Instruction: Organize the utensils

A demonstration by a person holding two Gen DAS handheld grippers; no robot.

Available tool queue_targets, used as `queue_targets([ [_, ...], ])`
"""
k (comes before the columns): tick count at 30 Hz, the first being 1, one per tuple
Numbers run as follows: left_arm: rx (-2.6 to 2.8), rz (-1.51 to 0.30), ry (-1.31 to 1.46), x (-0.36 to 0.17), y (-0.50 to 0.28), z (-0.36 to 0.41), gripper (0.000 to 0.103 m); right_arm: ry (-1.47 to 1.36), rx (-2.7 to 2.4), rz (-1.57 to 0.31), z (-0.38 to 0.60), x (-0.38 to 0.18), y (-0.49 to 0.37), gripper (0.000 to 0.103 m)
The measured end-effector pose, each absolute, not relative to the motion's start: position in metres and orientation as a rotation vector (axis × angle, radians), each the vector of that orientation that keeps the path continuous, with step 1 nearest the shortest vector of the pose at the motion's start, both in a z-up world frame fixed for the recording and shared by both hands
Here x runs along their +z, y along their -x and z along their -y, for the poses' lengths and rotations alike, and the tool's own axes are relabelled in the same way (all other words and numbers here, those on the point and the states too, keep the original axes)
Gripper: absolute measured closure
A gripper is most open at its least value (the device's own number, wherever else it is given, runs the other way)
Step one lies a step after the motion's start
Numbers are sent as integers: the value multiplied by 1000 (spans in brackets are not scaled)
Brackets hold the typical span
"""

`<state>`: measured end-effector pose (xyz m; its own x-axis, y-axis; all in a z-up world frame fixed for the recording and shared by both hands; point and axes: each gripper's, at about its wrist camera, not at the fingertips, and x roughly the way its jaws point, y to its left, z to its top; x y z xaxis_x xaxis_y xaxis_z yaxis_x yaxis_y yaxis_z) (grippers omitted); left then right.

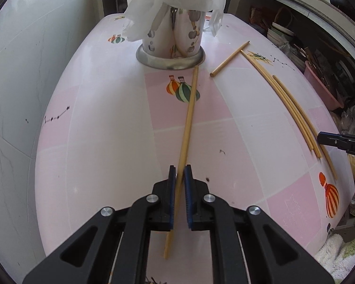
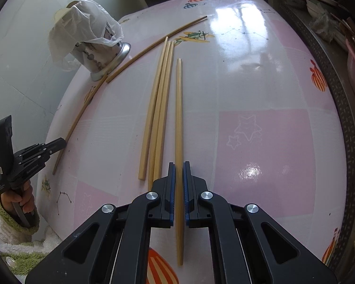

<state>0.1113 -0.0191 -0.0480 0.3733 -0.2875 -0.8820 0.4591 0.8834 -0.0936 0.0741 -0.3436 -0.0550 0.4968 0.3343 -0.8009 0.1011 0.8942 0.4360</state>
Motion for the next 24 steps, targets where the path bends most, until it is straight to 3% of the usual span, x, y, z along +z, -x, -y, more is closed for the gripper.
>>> queue_targets([
  [8,-496,-1111,-124,-48,-81,8,96,-503,149,-1061,339,-55,-52,97],
  [9,-495,-1106,-117,-47,-81,7,94,-514,148,-1056,341,-54,-52,91],
  [11,-490,-1089,-86,-42,-80,2,79,-521,125,-1032,345,-49,-50,77],
  [13,-491,-1037,-43,-32,-81,-2,51,-500,101,-990,347,-37,-50,62],
  [14,-488,-1003,-30,-27,-80,-5,45,-481,85,-966,348,-30,-49,59],
  [15,-485,-971,-25,-21,-80,-6,37,-461,64,-937,348,-22,-48,50],
  [16,-480,-942,-25,-16,-80,-8,33,-438,39,-905,348,-14,-48,38],
  [19,-457,-878,-21,-4,-82,-12,26,-361,-45,-809,347,9,-44,19],
  [22,-462,-855,15,3,-86,-17,25,-286,-137,-724,346,27,-40,8],
  [24,-473,-858,51,6,-90,-21,24,-232,-195,-688,348,35,-38,8],
])
